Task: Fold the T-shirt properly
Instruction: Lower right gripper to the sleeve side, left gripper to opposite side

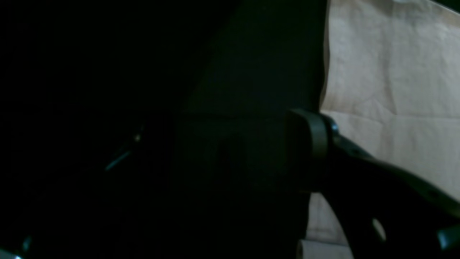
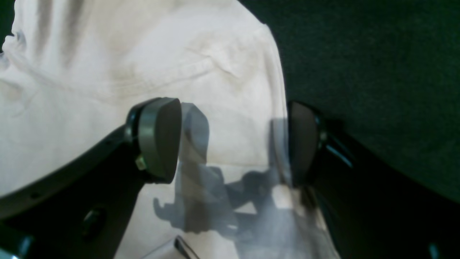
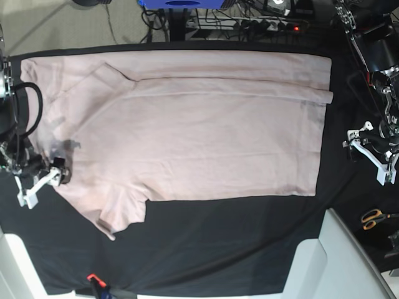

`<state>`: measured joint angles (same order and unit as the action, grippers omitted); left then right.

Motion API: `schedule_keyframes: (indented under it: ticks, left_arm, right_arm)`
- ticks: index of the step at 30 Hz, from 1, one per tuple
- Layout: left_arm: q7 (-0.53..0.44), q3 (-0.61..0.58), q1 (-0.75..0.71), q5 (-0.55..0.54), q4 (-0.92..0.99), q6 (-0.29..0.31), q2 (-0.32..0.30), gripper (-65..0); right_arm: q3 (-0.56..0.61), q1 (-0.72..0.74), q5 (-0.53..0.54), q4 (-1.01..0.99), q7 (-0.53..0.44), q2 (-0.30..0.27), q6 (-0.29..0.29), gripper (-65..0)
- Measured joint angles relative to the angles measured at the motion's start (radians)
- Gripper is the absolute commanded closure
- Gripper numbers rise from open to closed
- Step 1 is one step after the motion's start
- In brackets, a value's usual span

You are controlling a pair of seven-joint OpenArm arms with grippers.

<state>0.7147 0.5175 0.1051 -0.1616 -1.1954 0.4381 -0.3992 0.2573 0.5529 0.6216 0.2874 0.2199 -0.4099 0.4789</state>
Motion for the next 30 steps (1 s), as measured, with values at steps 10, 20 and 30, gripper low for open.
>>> schedule_keyframes:
  ticks: [10,20,30]
  left_arm:
    - [0.000,-0.002,0.009,-0.003,0.000,0.142,0.106,-44.9]
    - [0.000,0.000,0.005,0.003,-0.004,0.139,0.079,-44.9]
    - [0.000,0.003,0.000,0.008,-0.004,0.136,0.058,-44.9]
  right_arm:
    - [0.000,-0.002,0.003,0.000,-0.030,-0.003,-0.051,-41.9]
    - [0.000,-0.002,0.002,-0.001,-0.030,-0.005,-0.052,-39.6]
    - [0.000,-0.002,0.000,0.000,-0.068,-0.002,-0.052,-2.1]
